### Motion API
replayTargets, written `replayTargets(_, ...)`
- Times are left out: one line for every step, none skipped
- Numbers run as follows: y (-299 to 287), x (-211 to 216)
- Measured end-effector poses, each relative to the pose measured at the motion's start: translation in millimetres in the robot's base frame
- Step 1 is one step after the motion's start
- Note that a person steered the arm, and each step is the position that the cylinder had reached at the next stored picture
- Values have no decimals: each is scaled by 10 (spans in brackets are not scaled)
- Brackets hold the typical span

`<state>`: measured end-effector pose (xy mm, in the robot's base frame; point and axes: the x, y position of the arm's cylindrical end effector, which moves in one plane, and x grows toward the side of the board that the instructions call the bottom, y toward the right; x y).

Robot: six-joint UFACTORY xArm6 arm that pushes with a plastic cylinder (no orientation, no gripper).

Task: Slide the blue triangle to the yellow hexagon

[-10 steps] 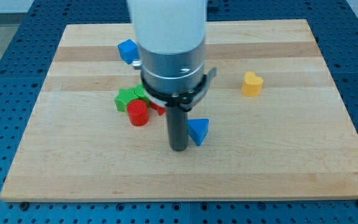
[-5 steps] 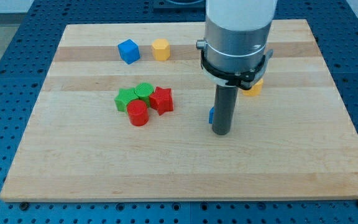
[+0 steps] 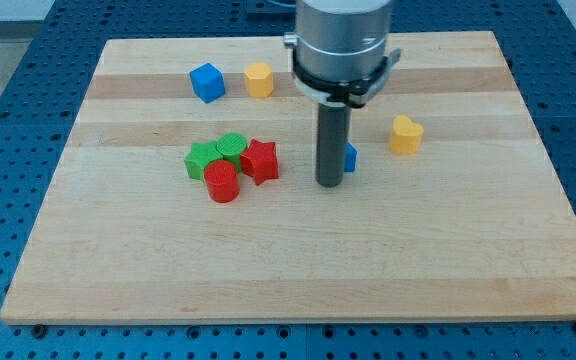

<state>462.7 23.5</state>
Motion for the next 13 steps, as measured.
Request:
replayTargets(-3, -13)
replayTargets(196, -13)
replayTargets(376, -13)
replayTargets(420, -109)
replayTargets(430, -322)
replayTargets(423, -535)
replayTargets(361, -535)
replayTargets(361, -265)
replayTargets(361, -84)
replayTargets(356, -188)
replayTargets(288, -380)
replayTargets(30, -431)
replayTargets(-186, -459)
